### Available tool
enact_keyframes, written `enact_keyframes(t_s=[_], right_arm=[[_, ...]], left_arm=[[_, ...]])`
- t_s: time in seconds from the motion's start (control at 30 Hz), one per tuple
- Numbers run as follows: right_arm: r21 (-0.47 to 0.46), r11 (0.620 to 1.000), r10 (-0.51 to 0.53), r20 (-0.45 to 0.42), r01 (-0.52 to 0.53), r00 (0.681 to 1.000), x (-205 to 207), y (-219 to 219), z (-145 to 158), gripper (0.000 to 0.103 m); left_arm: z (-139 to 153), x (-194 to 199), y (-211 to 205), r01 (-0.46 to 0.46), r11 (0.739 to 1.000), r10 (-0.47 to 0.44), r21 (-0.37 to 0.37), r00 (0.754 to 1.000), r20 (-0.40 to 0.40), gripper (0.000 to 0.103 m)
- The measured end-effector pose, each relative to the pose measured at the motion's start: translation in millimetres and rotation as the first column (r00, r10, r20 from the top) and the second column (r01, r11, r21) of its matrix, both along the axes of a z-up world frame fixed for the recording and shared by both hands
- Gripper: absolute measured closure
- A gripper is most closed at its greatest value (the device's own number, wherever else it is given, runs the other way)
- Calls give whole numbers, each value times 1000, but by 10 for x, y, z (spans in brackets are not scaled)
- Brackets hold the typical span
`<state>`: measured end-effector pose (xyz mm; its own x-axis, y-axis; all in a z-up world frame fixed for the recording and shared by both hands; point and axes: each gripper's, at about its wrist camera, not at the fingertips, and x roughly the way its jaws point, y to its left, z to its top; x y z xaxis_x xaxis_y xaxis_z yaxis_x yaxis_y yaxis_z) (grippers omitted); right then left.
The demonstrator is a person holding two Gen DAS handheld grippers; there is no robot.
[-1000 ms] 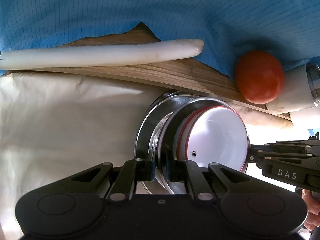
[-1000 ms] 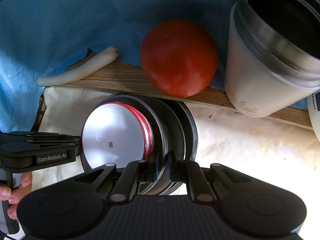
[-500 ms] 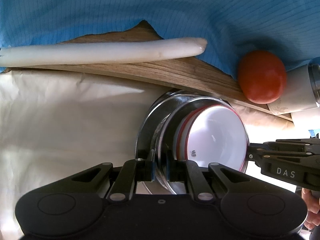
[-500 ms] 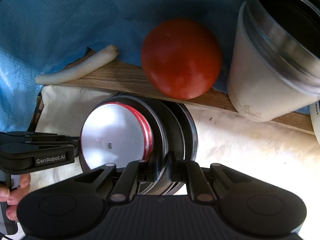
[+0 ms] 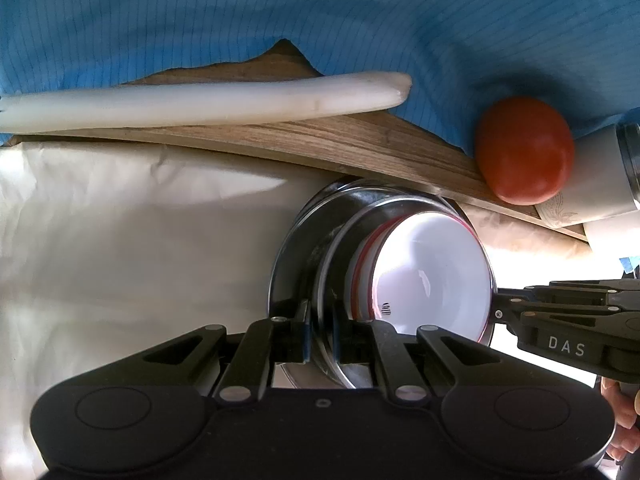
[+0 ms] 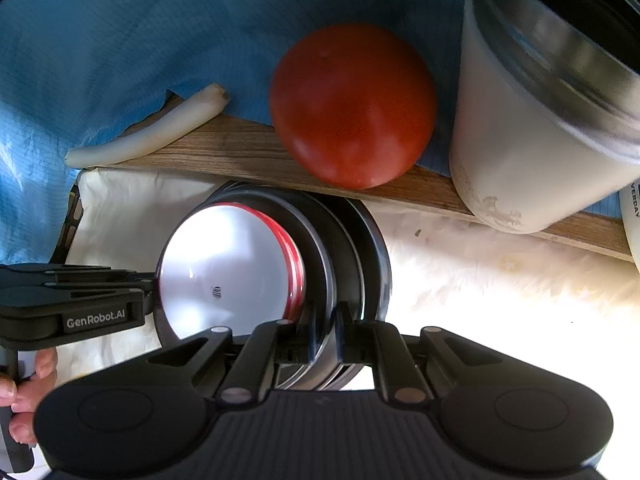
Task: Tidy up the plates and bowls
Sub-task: 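Lower the nested bowls with both tools onto the steel plates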
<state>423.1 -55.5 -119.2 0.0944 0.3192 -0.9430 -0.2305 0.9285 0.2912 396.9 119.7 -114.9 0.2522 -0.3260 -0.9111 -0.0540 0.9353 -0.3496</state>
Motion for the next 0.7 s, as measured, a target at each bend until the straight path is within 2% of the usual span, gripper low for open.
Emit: enact_keyframes(t_s=[0.7], right_arm=[[-3, 1000, 22, 81, -22, 996, -67, 23, -1, 90]], left_arm=[[52, -98, -7, -20, 1000, 19, 13, 999, 37, 94]])
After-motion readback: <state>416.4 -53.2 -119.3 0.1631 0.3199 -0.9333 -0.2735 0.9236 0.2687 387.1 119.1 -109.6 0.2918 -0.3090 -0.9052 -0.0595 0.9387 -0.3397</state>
